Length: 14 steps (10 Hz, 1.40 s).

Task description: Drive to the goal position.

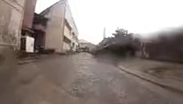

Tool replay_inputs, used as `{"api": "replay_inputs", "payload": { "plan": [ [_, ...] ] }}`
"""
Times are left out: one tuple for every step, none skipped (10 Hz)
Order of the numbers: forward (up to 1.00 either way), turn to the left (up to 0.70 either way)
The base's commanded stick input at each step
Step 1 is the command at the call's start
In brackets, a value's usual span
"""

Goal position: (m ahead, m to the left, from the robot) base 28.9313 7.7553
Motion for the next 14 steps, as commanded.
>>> {"api": "replay_inputs", "payload": {
  "plan": [
    [0.50,-0.16],
    [0.50,-0.01],
    [0.50,0.07],
    [0.50,0.08],
    [0.50,0.08],
    [0.50,0.08],
    [0.50,0.08],
    [0.50,0.08],
    [0.50,0.08],
    [0.50,0.08],
    [0.50,0.08],
    [0.50,0.08],
    [0.50,0.08],
    [0.50,0.08]
  ]
}}
